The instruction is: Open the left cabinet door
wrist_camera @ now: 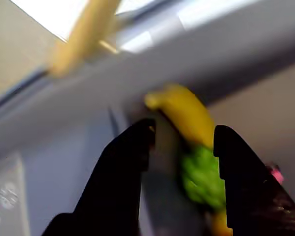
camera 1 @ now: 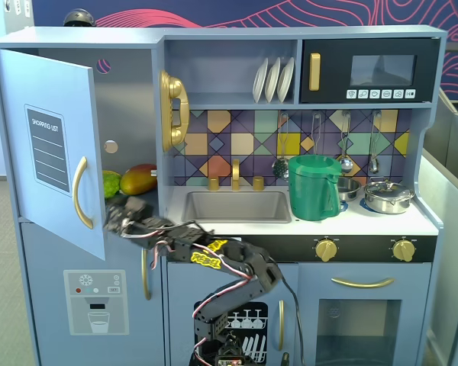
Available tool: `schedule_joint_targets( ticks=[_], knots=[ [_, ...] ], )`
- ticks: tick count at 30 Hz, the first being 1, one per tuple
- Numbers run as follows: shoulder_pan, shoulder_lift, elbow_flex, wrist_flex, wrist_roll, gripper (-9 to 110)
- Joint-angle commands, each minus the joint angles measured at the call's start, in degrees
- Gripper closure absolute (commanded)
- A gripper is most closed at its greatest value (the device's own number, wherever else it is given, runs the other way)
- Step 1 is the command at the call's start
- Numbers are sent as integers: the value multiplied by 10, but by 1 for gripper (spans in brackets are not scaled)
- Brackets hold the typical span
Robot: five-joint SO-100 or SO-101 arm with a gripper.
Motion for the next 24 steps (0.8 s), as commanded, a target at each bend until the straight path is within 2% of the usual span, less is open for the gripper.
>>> schedule_joint_targets(
  ticks=[1, 7, 15, 24],
  knots=[
    [64, 83, 16, 39, 43, 94],
    [168, 205, 54, 124, 134, 94],
    [359, 351, 108, 320, 314, 95],
    [503, 381, 135, 514, 481, 95]
  ],
)
